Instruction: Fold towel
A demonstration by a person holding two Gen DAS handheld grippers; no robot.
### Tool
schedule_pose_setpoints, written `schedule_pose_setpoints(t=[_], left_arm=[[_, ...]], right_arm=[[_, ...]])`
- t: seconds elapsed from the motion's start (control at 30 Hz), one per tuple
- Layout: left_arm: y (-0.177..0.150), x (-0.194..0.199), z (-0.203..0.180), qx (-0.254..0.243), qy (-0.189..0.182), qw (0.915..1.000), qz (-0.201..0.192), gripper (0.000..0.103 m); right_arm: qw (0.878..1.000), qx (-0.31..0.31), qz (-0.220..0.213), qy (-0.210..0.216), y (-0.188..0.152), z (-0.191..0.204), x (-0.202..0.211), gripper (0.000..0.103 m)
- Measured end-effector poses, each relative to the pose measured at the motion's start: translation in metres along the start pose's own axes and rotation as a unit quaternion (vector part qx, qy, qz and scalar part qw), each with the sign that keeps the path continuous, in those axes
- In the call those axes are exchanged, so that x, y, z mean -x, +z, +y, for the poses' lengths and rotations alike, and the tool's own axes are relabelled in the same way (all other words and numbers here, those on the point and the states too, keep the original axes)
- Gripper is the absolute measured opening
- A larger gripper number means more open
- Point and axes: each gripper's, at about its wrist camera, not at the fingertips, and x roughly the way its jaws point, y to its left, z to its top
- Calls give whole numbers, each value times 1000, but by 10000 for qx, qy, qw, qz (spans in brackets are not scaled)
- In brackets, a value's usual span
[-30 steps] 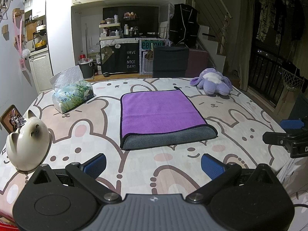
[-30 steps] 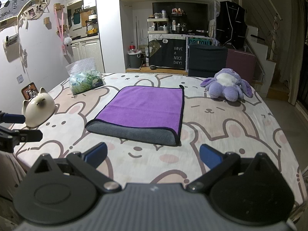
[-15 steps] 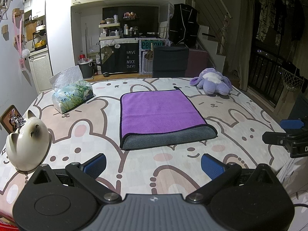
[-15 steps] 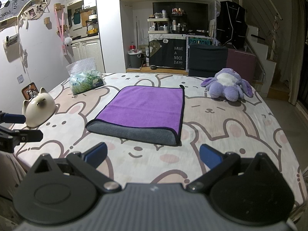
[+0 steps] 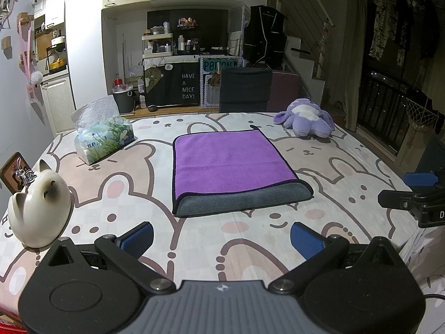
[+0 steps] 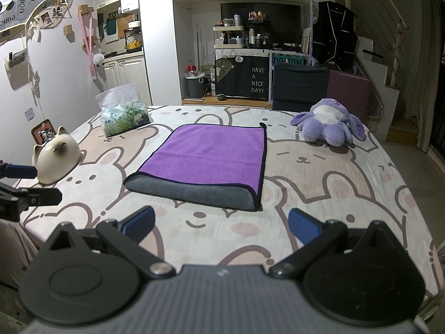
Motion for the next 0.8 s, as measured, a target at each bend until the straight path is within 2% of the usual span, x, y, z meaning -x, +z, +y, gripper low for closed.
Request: schedule_pose_setpoints(t=[0.43,0.8], left_arm=[[7,4,-7,10,54,10000,21,103],[10,0,-4,4,122,9998,-124,103]], right_arm=[[10000,17,-43,6,0,4,-2,102],[9998,146,-159,22,1,7,5,102]])
